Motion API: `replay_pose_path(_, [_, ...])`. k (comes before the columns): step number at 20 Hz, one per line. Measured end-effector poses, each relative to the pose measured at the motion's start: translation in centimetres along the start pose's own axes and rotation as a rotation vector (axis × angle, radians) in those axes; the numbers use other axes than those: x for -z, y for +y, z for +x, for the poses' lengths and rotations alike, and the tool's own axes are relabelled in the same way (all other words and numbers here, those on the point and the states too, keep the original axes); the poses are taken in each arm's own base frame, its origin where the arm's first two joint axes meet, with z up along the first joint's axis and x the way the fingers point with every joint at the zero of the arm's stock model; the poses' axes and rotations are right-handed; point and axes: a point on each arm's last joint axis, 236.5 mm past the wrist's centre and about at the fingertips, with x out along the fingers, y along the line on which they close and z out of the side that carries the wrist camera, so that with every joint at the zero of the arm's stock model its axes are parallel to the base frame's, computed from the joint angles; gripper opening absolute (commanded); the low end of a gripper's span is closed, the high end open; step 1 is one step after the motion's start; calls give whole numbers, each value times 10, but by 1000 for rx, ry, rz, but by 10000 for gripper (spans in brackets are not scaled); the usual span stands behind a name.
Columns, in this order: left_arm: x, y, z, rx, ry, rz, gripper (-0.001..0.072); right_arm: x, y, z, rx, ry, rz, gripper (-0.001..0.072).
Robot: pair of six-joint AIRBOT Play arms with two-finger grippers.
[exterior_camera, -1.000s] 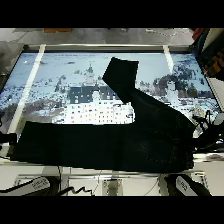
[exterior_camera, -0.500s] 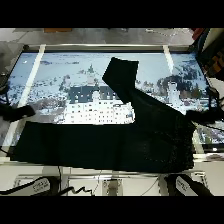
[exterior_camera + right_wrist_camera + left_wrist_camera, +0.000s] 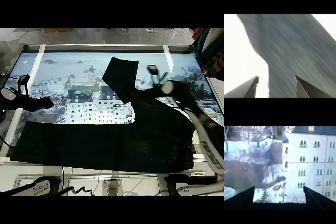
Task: Fold the clothes and pants, and hang the long-sleeved shirts on hangers.
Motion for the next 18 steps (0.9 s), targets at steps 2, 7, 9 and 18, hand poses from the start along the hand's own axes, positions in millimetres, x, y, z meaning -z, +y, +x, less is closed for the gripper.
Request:
replay_pose_path(2, [0, -4, 1, 5, 0, 6, 696, -16, 27, 30, -17, 3, -62, 488])
replay_pose_path(7, [-1, -8, 1, 11, -2, 11, 696, -30, 61, 87, -35, 27, -147, 621])
replay_pose_path(9, [-1, -8, 1, 11, -2, 11, 696, -24, 63, 104, -34, 54, -160, 617])
replay_pose_path(18, [-1, -8, 1, 11, -3, 11, 696, -8, 30, 145, 97, 97, -259, 40])
